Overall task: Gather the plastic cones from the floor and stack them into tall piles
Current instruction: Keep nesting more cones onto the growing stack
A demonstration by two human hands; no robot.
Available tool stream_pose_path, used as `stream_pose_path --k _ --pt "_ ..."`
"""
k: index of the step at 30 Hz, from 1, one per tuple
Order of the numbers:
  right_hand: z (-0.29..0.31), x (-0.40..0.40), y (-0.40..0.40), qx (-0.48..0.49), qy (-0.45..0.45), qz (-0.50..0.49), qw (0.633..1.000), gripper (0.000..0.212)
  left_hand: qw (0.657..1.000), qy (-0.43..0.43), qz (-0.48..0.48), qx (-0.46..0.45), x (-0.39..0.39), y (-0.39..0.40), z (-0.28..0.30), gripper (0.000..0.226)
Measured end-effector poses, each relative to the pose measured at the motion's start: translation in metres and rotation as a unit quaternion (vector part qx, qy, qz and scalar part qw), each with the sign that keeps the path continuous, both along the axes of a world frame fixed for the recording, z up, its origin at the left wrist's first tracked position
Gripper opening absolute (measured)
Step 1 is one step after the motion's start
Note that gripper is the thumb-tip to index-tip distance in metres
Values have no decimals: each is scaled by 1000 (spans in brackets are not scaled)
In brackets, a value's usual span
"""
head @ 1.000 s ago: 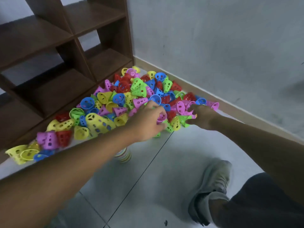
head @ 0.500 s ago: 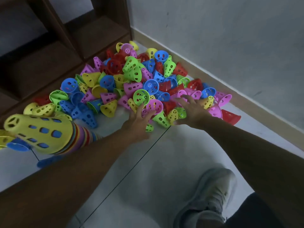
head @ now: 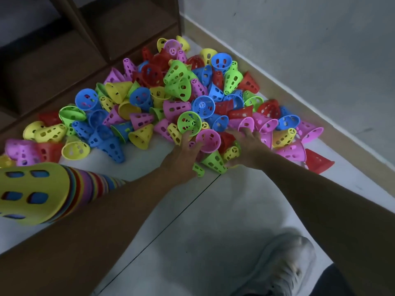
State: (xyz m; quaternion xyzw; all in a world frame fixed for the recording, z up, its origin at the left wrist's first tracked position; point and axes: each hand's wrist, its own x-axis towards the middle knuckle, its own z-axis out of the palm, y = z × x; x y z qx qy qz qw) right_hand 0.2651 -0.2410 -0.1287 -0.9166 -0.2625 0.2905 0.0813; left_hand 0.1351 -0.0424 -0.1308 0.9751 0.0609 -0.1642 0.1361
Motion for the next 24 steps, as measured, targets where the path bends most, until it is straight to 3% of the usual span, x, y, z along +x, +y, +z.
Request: stream_pose_path --k 8,13,16,21,24 --pt "-14 0 5 15 -7 -11 1000 132 998 52 -12 -16 8 6 0 89" --pt "-13 -5 5 60 -31 -43 997 107 999 11 19 -32 2 3 -6 89" --pt "-15 -6 8 78 -35 -66 994 94 996 -33 63 -49 -7 0 -8 76" --pt "-12 -4 12 209 31 -168 963 82 983 -84 119 -115 -10 3 -3 69" --pt "-8 -6 13 249 49 -201 946 81 980 -98 133 -110 -11 5 4 65"
